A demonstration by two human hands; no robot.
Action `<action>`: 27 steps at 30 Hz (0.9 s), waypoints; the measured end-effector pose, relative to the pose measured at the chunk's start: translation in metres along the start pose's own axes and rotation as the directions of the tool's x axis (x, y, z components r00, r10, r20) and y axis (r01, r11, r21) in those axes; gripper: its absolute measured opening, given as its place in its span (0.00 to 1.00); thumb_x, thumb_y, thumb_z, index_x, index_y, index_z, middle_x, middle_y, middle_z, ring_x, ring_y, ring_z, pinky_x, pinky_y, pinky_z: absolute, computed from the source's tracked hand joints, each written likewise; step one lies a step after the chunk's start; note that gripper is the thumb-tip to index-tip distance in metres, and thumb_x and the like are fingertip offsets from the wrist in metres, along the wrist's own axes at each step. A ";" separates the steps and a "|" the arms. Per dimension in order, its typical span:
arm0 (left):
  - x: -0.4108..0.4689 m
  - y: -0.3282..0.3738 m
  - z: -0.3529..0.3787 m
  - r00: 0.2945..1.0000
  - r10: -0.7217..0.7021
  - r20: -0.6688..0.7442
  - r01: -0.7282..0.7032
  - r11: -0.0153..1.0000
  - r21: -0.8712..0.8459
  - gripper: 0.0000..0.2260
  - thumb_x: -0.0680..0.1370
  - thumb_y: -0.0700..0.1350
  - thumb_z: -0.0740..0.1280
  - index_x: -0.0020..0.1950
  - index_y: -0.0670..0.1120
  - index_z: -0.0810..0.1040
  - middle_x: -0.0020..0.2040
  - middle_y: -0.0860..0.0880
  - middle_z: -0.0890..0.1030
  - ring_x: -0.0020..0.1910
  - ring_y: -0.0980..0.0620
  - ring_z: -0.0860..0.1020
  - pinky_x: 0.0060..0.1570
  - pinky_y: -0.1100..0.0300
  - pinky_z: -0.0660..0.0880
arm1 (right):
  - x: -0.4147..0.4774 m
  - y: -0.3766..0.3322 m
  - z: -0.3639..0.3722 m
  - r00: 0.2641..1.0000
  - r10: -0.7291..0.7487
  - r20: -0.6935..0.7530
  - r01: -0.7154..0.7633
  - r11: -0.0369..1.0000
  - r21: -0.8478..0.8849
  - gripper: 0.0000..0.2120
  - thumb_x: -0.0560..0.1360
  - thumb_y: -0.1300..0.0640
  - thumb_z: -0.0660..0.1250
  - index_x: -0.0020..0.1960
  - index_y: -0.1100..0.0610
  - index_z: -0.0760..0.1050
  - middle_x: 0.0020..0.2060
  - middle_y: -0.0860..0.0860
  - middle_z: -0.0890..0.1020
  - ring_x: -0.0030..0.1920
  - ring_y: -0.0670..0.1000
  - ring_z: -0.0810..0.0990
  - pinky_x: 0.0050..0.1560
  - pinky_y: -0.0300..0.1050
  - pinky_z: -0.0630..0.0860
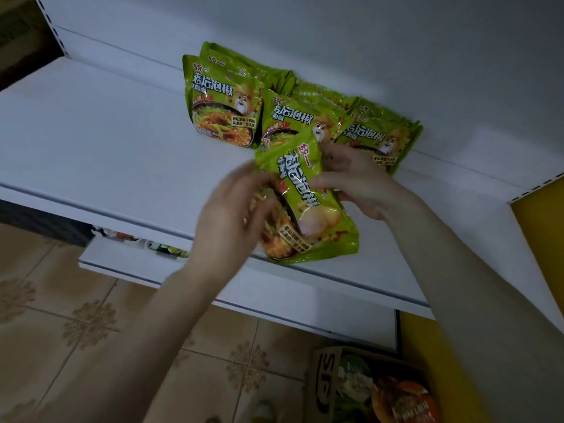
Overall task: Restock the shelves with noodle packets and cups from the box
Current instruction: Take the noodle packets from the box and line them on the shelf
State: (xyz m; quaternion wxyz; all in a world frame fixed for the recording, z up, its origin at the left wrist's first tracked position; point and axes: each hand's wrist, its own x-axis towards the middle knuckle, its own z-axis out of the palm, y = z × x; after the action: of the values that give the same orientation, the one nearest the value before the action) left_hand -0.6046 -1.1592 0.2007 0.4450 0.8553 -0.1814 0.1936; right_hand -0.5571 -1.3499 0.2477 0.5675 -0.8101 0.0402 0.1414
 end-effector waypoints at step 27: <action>0.020 0.036 0.110 0.898 -0.438 0.041 0.430 0.854 -0.292 0.07 0.79 0.47 0.62 0.48 0.45 0.69 0.37 0.57 0.73 0.37 0.54 0.73 0.33 0.69 0.68 | -0.030 0.118 -0.069 0.987 0.098 -0.127 -0.038 0.912 0.408 0.15 0.74 0.55 0.65 0.60 0.50 0.74 0.57 0.49 0.81 0.57 0.51 0.80 0.52 0.48 0.78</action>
State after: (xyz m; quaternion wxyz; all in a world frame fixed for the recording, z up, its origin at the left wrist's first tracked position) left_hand -0.5864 -1.2727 0.1772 0.6016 0.7957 -0.0043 0.0706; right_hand -0.6000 -1.4583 0.1709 0.7129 -0.6816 0.1376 0.0908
